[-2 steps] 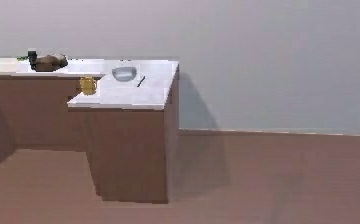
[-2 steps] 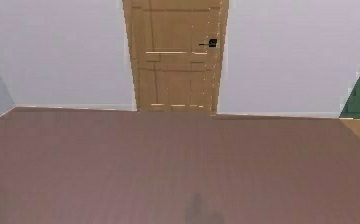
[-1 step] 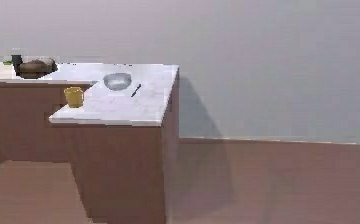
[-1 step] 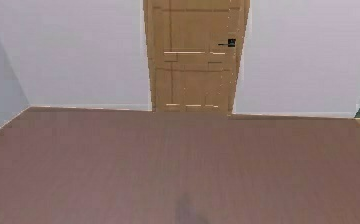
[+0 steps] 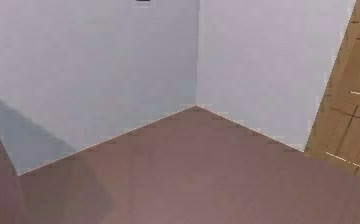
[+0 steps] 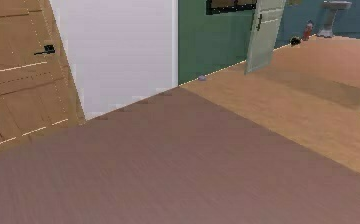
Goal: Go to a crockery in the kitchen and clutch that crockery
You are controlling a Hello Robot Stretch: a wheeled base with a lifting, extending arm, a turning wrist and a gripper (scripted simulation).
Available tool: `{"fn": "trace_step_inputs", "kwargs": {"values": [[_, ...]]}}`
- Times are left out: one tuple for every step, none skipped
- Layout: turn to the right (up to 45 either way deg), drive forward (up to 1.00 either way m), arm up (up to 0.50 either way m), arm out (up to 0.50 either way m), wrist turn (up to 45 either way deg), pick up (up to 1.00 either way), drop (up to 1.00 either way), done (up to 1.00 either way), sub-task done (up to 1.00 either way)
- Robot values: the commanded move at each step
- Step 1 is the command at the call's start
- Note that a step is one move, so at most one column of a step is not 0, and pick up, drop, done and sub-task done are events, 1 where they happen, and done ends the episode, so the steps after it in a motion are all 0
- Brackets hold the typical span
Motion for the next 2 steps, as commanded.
{"fn": "trace_step_inputs", "kwargs": {"values": [[12.0,0.00,0.00,0.00,0.0,0.00,0.00,0.00,0.00],[0.0,0.30,0.00,0.00,0.0,0.00,0.00,0.00,0.00]]}}
